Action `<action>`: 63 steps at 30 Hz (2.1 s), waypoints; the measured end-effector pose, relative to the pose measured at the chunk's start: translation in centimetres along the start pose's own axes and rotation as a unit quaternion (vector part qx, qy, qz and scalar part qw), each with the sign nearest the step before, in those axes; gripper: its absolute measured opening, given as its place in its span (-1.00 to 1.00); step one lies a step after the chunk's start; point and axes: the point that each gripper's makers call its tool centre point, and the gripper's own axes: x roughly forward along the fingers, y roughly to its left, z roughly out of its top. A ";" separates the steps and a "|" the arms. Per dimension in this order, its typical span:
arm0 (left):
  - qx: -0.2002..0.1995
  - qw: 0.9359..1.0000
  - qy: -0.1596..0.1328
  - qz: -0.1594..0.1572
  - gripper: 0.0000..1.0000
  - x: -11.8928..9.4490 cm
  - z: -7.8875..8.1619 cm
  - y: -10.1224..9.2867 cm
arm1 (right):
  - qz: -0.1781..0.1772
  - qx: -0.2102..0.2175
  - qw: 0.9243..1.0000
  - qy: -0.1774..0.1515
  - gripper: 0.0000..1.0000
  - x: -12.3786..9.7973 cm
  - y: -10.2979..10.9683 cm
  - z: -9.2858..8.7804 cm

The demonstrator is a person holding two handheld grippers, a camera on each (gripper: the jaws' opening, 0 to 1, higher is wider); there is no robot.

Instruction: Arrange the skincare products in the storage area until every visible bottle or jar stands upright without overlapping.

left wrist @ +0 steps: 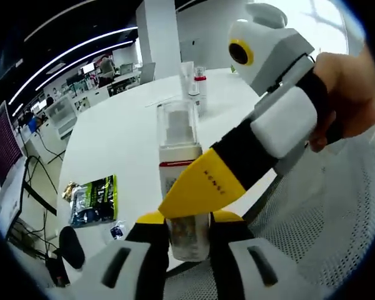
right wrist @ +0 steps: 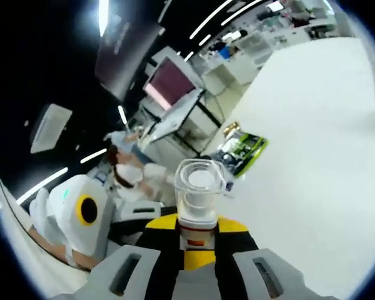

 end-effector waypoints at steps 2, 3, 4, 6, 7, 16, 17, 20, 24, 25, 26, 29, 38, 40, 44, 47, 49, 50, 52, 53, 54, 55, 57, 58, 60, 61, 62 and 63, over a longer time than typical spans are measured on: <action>0.006 1.000 -0.007 -0.002 -0.59 0.1 0.2 -0.1 | -0.001 -0.012 1.000 0.003 -0.64 -0.1 -0.1 0.1; 0.008 1.000 -0.007 -0.005 -0.58 0.2 0.2 -0.1 | -0.002 -0.019 1.000 0.008 -0.64 -0.1 -0.2 0.0; 0.012 1.000 -0.007 -0.006 -0.58 0.3 0.2 -0.2 | -0.001 -0.023 1.000 0.011 -0.64 -0.1 -0.2 0.0; 0.020 1.000 -0.009 -0.006 -0.58 0.3 0.2 -0.2 | -0.002 -0.043 0.999 0.013 -0.64 -0.1 -0.2 0.1; 0.019 1.000 -0.006 -0.008 -0.58 0.4 0.1 -0.2 | -0.004 -0.060 0.998 0.019 -0.64 -0.2 -0.2 0.0; 0.025 1.000 0.009 -0.007 -0.47 0.6 -0.4 -0.1 | -0.029 -0.092 0.995 0.019 -0.64 -1.1 -1.9 0.5; 0.027 1.000 0.009 -0.007 -0.45 0.6 -0.4 -0.1 | -0.033 -0.092 0.995 0.018 -0.64 -1.3 -2.2 0.6; 0.033 0.999 0.020 -0.005 -0.40 0.7 -0.8 0.0 | -0.067 -0.115 0.991 0.015 -0.67 -2.2 -4.1 1.1; 0.038 0.999 0.021 -0.004 -0.42 0.7 -0.8 0.0 | -0.082 -0.113 0.990 0.012 -0.67 -3.3 -5.8 1.3; 0.039 0.999 0.022 -0.005 -0.42 0.7 -0.8 0.0 | -0.088 -0.112 0.990 0.012 -0.67 -3.6 -6.3 1.4; 0.039 0.999 0.025 -0.005 -0.43 0.7 -0.9 0.0 | -0.094 -0.112 0.989 0.010 -0.67 -3.9 -6.8 1.4; 0.039 0.999 0.027 -0.005 -0.44 0.7 -1.0 0.0 | -0.111 -0.111 0.988 0.002 -0.67 -4.7 -8.0 1.8; 0.039 0.999 0.030 -0.005 -0.41 0.8 -1.1 0.0 | -0.185 -0.137 0.973 -0.009 -0.67 -7.8 -12.9 3.1; 0.039 0.999 0.030 -0.006 -0.41 0.8 -1.1 0.0 | -0.204 -0.136 0.969 -0.012 -0.67 -8.8 -14.3 3.4; 0.037 0.999 0.034 -0.007 -0.38 0.9 -1.2 0.0 | -0.239 -0.139 0.961 -0.020 -0.67 -10.7 -16.9 4.1; 0.037 0.999 0.038 -0.008 -0.39 0.9 -1.4 0.0 | -0.258 -0.139 0.956 -0.024 -0.67 -11.8 -18.2 4.4; 0.036 0.999 0.038 -0.007 -0.40 0.9 -1.4 0.0 | -0.267 -0.137 0.954 -0.028 -0.67 -12.2 -18.9 4.5; 0.036 0.999 0.039 -0.008 -0.41 0.9 -1.4 0.0 | -0.272 -0.135 0.952 -0.028 -0.67 -12.5 -19.3 4.5; 0.037 0.998 0.041 -0.008 -0.42 0.9 -1.5 -0.1 | -0.283 -0.134 0.949 -0.028 -0.67 -12.9 -20.1 4.5; 0.037 0.998 0.042 -0.008 -0.42 0.9 -1.5 -0.1 | -0.287 -0.134 0.948 -0.029 -0.67 -13.0 -20.4 4.5; 0.036 0.998 0.042 -0.008 -0.42 0.9 -1.5 0.0 | -0.295 -0.133 0.946 -0.027 -0.67 -13.2 -20.8 4.4; 0.036 0.998 0.042 -0.007 -0.43 0.9 -1.6 0.0 | -0.300 -0.134 0.944 -0.027 -0.67 -13.3 -21.0 4.5; 0.037 0.998 0.043 -0.007 -0.43 0.9 -1.6 0.0 | -0.311 -0.137 0.940 -0.030 -0.67 -13.7 -21.7 4.7; 0.038 0.998 0.044 -0.007 -0.44 0.9 -1.7 0.0 | -0.315 -0.139 0.938 -0.031 -0.67 -13.9 -22.0 4.9; 0.038 0.998 0.044 -0.007 -0.45 0.9 -1.7 0.0 | -0.324 -0.141 0.935 -0.030 -0.67 -14.1 -22.6 5.2; 0.038 0.998 0.045 -0.007 -0.45 0.9 -1.7 0.0 | -0.330 -0.142 0.933 -0.031 -0.67 -14.3 -23.0 5.3; 0.038 0.998 0.045 -0.007 -0.45 0.9 -1.7 0.0 | -0.333 -0.141 0.932 -0.033 -0.67 -14.4 -23.4 5.5; 0.039 0.998 0.047 -0.007 -0.46 0.9 -1.8 0.0 | -0.338 -0.136 0.931 -0.034 -0.67 -14.5 -23.9 5.7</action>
